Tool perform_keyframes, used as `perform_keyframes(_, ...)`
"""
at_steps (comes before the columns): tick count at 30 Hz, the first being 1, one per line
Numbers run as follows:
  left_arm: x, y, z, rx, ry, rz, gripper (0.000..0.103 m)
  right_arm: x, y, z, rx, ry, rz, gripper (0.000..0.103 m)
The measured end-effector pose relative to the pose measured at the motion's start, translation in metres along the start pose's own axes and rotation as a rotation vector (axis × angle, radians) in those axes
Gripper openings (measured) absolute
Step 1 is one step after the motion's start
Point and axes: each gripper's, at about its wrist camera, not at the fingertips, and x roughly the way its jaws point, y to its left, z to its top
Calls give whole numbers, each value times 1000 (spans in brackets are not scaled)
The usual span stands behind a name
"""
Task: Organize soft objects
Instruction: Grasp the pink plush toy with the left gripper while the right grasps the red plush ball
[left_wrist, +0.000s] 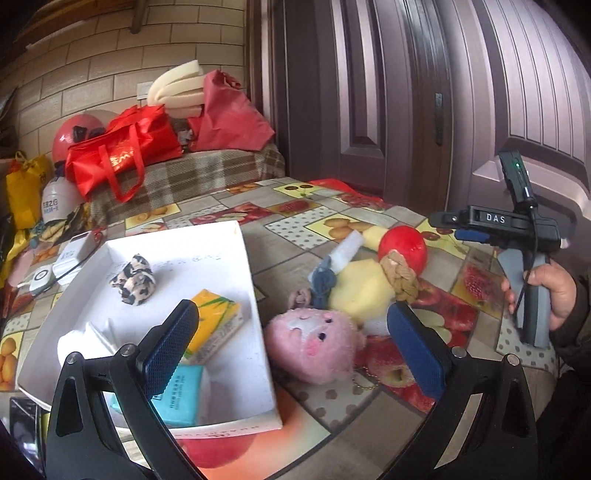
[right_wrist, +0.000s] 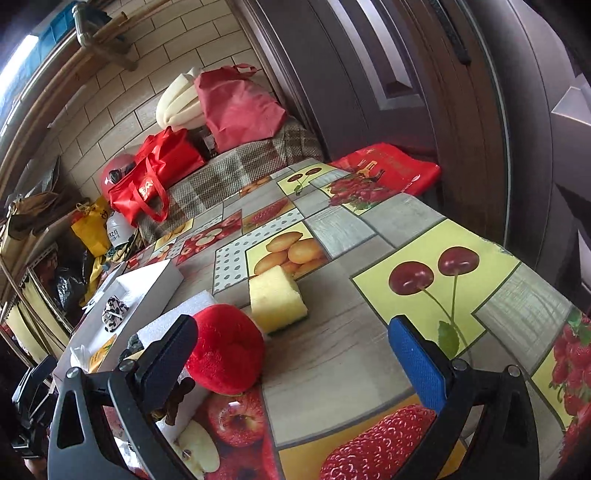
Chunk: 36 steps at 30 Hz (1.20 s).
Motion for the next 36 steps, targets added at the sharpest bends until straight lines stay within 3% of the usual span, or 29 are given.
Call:
perform_keyframes(5, 16, -26, 6, 38, 38, -59, 103, 1, -1, 0, -14, 15, 6, 103)
perform_keyframes(11, 40, -45, 12, 69, 116, -49, 103, 4, -16, 0, 59, 33, 35, 103)
perform_keyframes(17, 66, -49, 14, 62, 196, 44, 103, 7, -23, 0, 98, 54, 71, 103)
perform_keyframes(22, 84, -45, 9, 12, 295, -8, 103, 7, -22, -1, 101, 56, 76, 103)
perform_keyframes(27, 78, -59, 8, -30, 280, -87, 102, 8, -23, 0, 102, 59, 74, 103)
perform_keyframes(31, 69, -84, 8, -6, 270, -232, 102, 8, -23, -1, 104, 61, 73, 103)
perform_keyframes(36, 45, -70, 9, -52, 201, -212, 102, 9, -25, -2, 118, 58, 73, 103)
